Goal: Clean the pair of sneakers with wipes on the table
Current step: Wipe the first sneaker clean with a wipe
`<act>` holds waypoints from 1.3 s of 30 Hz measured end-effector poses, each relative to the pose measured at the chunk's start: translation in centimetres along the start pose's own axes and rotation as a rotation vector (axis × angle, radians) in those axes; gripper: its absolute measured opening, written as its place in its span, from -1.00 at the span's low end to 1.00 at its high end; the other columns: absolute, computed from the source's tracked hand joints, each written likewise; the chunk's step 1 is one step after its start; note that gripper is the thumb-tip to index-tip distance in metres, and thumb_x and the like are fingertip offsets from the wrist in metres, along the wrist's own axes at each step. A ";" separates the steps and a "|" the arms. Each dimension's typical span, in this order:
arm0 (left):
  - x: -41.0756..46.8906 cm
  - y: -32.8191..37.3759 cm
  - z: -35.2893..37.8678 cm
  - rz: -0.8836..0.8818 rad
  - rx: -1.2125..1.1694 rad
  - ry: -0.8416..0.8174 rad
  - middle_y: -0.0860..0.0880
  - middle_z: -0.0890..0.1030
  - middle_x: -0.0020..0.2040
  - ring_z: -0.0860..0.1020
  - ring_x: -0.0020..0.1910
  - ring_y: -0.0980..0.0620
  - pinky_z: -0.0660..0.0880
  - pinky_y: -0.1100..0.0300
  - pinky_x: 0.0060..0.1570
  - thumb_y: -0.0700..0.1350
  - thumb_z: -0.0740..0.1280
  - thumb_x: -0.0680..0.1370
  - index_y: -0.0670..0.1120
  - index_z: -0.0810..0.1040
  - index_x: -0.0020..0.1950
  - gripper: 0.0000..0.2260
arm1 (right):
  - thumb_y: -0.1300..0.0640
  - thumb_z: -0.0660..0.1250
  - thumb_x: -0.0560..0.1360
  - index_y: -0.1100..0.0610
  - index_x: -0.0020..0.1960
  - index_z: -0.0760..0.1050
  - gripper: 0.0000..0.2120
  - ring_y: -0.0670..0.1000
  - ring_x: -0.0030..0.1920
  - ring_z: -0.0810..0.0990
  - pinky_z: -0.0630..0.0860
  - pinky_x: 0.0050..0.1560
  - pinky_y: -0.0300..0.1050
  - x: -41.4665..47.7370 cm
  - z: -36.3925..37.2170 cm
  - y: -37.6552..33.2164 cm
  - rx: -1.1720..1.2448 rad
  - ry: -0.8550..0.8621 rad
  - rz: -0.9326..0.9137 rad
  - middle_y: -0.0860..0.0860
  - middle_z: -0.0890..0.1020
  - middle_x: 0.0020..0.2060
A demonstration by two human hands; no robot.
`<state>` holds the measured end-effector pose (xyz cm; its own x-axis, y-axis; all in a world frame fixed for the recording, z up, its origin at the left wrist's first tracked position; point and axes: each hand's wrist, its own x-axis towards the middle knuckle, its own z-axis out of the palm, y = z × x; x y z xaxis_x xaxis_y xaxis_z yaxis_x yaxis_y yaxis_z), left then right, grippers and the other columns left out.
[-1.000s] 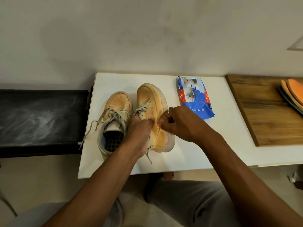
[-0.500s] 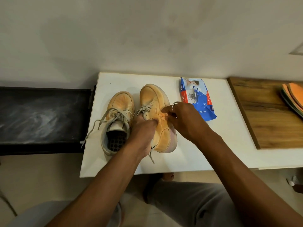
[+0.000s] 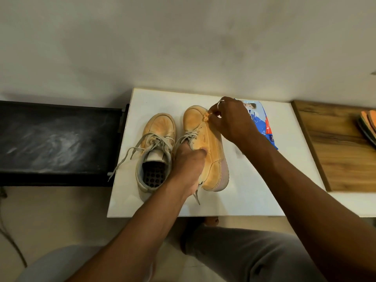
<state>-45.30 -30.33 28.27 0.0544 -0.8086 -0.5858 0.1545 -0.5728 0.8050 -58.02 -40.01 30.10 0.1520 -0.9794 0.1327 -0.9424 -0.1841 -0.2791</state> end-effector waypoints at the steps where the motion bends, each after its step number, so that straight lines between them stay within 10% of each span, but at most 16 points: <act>1: 0.0 0.0 0.0 -0.001 0.004 0.000 -0.02 0.55 0.34 0.52 0.31 -0.11 0.47 -0.15 0.35 -0.18 0.36 0.58 -0.02 0.45 0.45 -0.57 | 0.11 0.31 0.56 0.15 0.12 0.66 -0.77 -0.08 -0.11 0.48 0.36 -0.09 -0.24 0.2 -0.1 0.0 -0.001 -0.020 -0.002 0.08 0.64 -0.04; 7: 0.1 -0.1 0.0 -0.008 -0.016 -0.001 0.00 0.56 0.34 0.52 0.32 -0.10 0.47 -0.14 0.35 -0.19 0.36 0.57 0.00 0.46 0.45 -0.56 | 0.09 0.32 0.55 0.19 0.10 0.65 -0.76 0.02 -0.11 0.59 0.61 -0.01 -0.05 -0.8 -0.4 0.7 -0.050 -0.146 -0.049 0.09 0.63 -0.07; 15: -0.2 0.0 0.1 0.000 -0.016 0.001 -0.01 0.52 0.37 0.49 0.35 -0.09 0.45 -0.10 0.37 -0.21 0.33 0.60 -0.02 0.42 0.48 -0.56 | 0.10 0.28 0.58 0.16 0.12 0.64 -0.77 -0.06 -0.12 0.48 0.38 -0.10 -0.24 1.4 0.8 0.4 0.003 -0.037 -0.095 0.08 0.62 -0.04; 39: 0.2 -0.4 0.0 -0.005 0.021 0.012 0.01 0.49 0.42 0.45 0.40 -0.10 0.43 -0.15 0.39 -0.16 0.35 0.59 0.02 0.38 0.51 -0.52 | 0.13 0.37 0.52 0.13 0.07 0.68 -0.82 -0.01 -0.14 0.58 0.52 -0.08 -0.16 6.3 0.3 0.1 0.000 -0.201 -0.190 0.05 0.67 -0.08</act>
<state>-45.38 -30.31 27.84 0.0657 -0.8041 -0.5909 0.1338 -0.5797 0.8038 -57.03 -46.18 30.59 0.3818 -0.9242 -0.0090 -0.8914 -0.3656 -0.2678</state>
